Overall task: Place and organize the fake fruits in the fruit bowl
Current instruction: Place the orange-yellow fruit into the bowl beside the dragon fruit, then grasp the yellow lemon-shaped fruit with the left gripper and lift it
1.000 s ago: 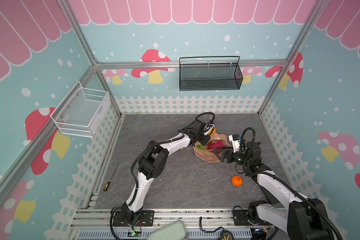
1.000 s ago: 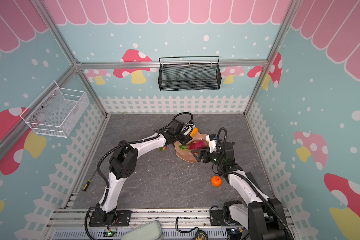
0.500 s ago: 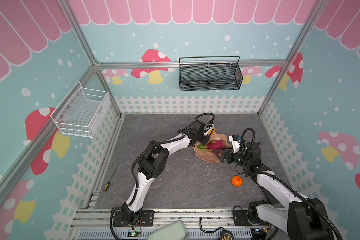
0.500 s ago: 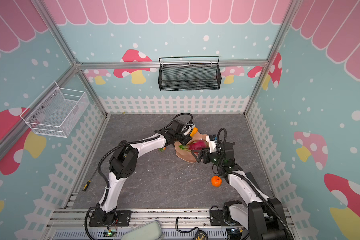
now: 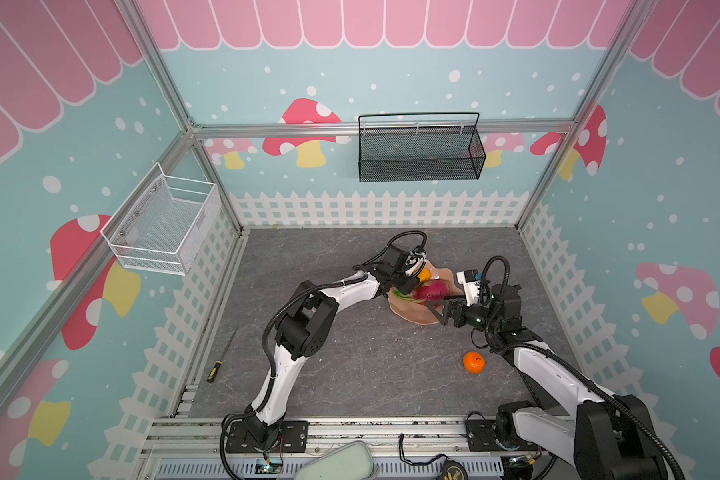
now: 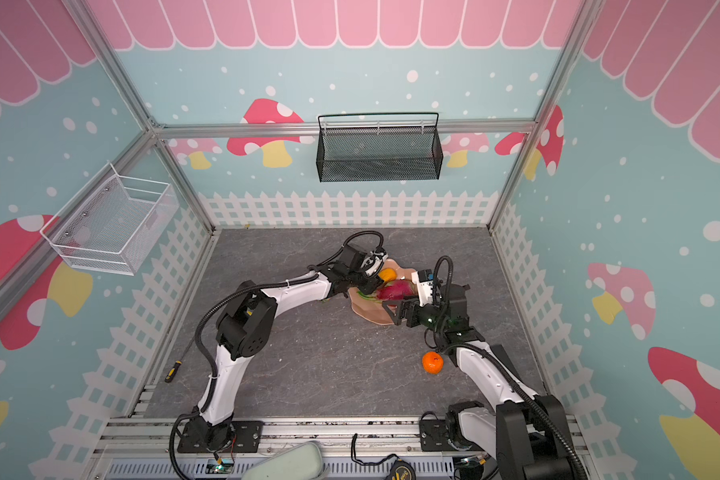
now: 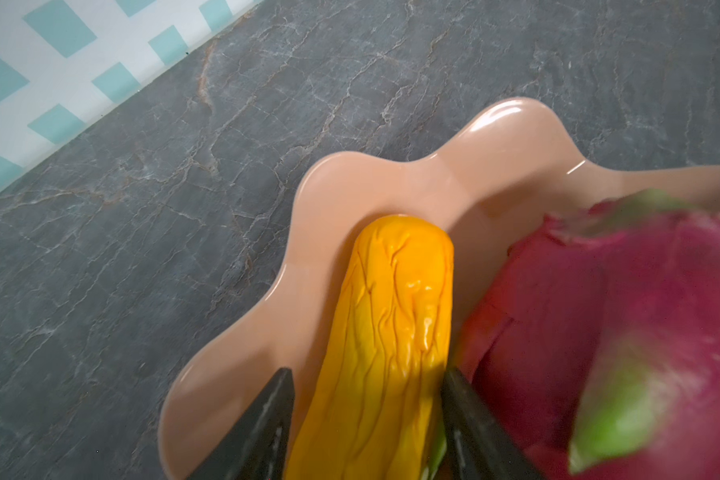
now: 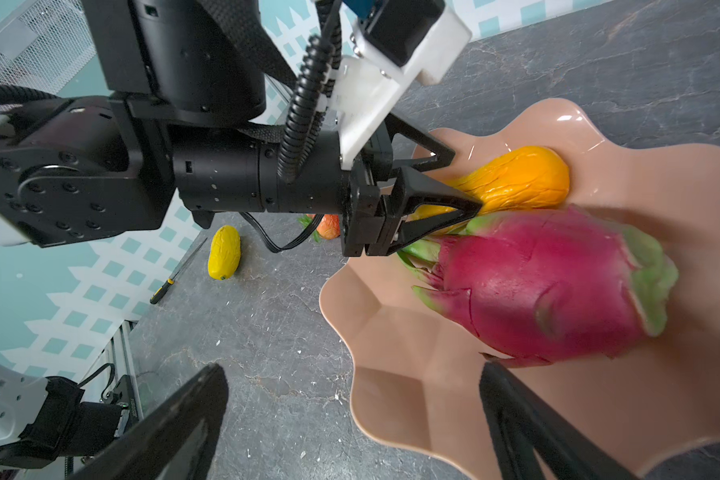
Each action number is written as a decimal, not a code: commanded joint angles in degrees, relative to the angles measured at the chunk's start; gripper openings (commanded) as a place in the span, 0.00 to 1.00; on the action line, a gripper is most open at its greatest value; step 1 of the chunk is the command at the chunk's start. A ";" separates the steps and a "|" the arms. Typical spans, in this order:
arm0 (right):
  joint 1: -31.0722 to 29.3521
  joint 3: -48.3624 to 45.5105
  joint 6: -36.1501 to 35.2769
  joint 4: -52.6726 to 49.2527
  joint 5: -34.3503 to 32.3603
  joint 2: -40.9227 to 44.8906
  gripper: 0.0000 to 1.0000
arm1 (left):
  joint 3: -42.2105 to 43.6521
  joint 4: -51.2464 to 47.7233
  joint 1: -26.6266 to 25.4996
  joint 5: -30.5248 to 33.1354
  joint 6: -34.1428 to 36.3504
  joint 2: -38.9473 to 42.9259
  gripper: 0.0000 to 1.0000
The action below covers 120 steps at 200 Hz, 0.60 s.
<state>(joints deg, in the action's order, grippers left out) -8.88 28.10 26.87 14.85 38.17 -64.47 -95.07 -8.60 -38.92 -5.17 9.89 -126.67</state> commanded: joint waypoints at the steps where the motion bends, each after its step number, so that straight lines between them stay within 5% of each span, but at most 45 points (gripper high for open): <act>1: 0.19 -0.18 -4.34 0.32 1.48 0.23 0.98 | 3.33 3.45 0.30 3.82 -3.11 9.72 0.58; 31: -1.36 2.49 -9.78 -2.65 0.09 1.37 0.98 | 15.13 5.24 2.00 16.30 -13.69 21.48 0.65; 64: -8.91 5.57 -14.55 -3.11 -1.57 -0.39 0.98 | 27.18 -15.34 7.94 32.07 -42.72 33.18 0.67; 92: -18.07 7.41 -20.07 -0.22 -0.43 -3.49 0.98 | 44.70 -18.73 9.71 36.45 -59.54 45.71 0.67; 120: -23.13 10.02 -22.45 1.73 3.10 -7.02 0.98 | 52.52 -21.32 14.17 35.26 -65.12 50.73 0.67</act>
<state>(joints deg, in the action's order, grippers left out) -29.17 35.35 9.69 14.33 38.37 -69.08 -46.37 -23.94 -27.66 26.96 -41.76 -78.78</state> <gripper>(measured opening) 0.979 0.671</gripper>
